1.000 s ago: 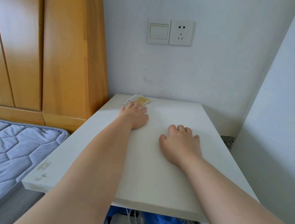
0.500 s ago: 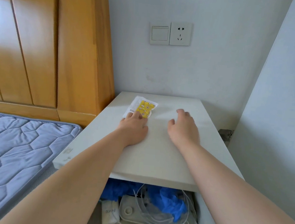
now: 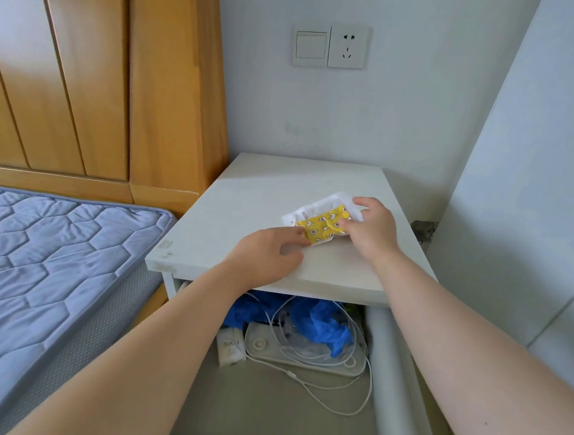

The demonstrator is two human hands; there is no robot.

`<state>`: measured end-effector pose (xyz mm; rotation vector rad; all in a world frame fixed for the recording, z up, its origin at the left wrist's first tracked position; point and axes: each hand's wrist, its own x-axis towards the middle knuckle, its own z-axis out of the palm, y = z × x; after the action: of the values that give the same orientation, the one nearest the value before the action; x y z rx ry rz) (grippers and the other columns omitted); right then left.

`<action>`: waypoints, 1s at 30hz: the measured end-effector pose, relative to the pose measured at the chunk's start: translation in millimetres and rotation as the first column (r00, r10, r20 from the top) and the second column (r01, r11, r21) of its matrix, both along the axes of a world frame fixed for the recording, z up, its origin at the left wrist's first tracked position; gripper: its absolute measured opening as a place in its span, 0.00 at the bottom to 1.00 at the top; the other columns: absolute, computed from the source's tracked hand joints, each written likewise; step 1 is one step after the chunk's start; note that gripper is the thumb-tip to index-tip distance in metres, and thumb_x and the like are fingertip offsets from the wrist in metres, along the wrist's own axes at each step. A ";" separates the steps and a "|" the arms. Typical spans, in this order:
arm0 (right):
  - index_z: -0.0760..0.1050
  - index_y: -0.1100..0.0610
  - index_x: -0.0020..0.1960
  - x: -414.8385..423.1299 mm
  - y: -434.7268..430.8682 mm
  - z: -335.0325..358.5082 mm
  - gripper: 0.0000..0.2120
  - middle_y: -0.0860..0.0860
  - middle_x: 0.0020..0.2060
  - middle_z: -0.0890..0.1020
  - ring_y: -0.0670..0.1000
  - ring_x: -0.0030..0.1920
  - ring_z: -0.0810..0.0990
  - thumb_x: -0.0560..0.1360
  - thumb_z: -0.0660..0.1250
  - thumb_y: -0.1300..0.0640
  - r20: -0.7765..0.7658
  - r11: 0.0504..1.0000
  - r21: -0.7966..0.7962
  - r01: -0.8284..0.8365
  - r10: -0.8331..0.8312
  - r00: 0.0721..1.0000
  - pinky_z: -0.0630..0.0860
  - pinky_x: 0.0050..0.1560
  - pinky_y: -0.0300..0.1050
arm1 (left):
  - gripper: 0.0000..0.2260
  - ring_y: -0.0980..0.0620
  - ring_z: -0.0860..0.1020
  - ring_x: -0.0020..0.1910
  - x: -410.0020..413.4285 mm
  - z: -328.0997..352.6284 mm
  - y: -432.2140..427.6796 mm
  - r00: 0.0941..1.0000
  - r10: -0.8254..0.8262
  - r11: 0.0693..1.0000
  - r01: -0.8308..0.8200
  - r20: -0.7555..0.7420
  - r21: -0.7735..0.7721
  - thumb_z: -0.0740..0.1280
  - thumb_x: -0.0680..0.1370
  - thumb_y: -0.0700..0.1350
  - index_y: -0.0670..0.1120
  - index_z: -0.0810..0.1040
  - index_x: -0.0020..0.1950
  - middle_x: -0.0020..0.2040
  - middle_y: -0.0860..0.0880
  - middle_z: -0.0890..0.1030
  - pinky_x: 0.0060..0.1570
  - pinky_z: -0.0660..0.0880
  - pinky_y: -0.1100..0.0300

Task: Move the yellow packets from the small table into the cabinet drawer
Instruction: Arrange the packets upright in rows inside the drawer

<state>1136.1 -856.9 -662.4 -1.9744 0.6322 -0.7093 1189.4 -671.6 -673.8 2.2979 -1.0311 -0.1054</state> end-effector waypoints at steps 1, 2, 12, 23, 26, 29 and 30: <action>0.71 0.56 0.67 -6.5 2.8 -0.4 0.24 0.55 0.58 0.76 0.50 0.56 0.74 0.72 0.70 0.63 0.017 1.000 0.021 0.019 -0.020 1.000 0.68 0.53 0.38 | 0.18 0.56 0.65 0.71 -3.5 0.8 1.2 1.000 0.005 1.000 -0.005 0.013 0.012 0.63 0.78 0.47 0.57 0.72 0.68 0.73 0.61 0.66 0.68 0.59 0.63; 0.71 0.56 0.67 -12.6 5.9 -0.7 0.24 0.54 0.59 0.76 0.50 0.57 0.74 0.72 0.70 0.63 0.036 0.998 0.040 0.042 -0.044 0.998 0.70 0.55 0.40 | 0.20 0.56 0.64 0.71 -7.8 1.4 2.3 0.999 -0.006 0.999 0.004 0.046 0.045 0.63 0.78 0.48 0.57 0.70 0.70 0.74 0.61 0.65 0.67 0.59 0.63; 0.63 0.56 0.46 -88.9 79.2 -24.4 0.08 0.45 0.35 0.69 0.47 0.36 0.73 0.78 0.63 0.63 0.236 0.976 -0.211 0.047 0.004 0.972 0.74 0.38 0.44 | 0.26 0.56 0.64 0.68 -61.8 -20.1 32.8 0.979 -0.068 0.990 0.091 0.190 -0.112 0.66 0.77 0.41 0.52 0.65 0.74 0.77 0.55 0.58 0.68 0.60 0.59; 0.73 0.60 0.44 -114.8 112.5 -86.6 0.04 0.48 0.34 0.77 0.50 0.33 0.75 0.75 0.65 0.66 0.114 0.808 -0.552 -0.205 0.316 0.942 0.73 0.32 0.45 | 0.08 0.53 0.80 0.49 -58.6 -57.5 92.4 0.953 0.031 0.997 -0.007 -0.301 0.079 0.66 0.78 0.45 0.50 0.85 0.48 0.50 0.53 0.84 0.54 0.75 0.58; 0.67 0.53 0.43 -111.3 111.5 -90.8 0.08 0.43 0.32 0.72 0.50 0.34 0.73 0.77 0.64 0.63 -0.121 0.864 -0.411 -0.290 0.264 0.957 0.69 0.34 0.46 | 0.12 0.53 0.79 0.51 -45.9 -69.6 103.7 0.966 0.011 0.862 0.121 -0.257 0.493 0.64 0.79 0.49 0.47 0.83 0.56 0.54 0.51 0.82 0.55 0.72 0.59; 0.70 0.55 0.40 -107.0 110.7 -92.4 0.07 0.47 0.31 0.74 0.49 0.34 0.72 0.75 0.63 0.63 -0.183 0.940 -0.232 -0.251 0.211 0.960 0.66 0.33 0.43 | 0.15 0.52 0.78 0.51 -41.1 -77.0 110.0 0.974 0.041 0.742 0.119 -0.222 0.660 0.63 0.80 0.53 0.46 0.81 0.59 0.54 0.50 0.81 0.54 0.72 0.58; 0.71 0.57 0.39 -105.7 110.6 -91.8 0.07 0.49 0.32 0.75 0.49 0.34 0.72 0.75 0.63 0.64 -0.178 0.958 -0.182 -0.222 0.190 0.965 0.67 0.34 0.43 | 0.16 0.52 0.78 0.51 -40.7 -79.3 111.3 0.974 0.048 0.717 0.120 -0.221 0.687 0.62 0.80 0.53 0.46 0.81 0.59 0.54 0.50 0.81 0.54 0.72 0.58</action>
<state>1030.5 -746.3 -754.2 -2.2618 0.4511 -0.5054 1148.7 -560.3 -753.1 2.8350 -1.0262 -0.9003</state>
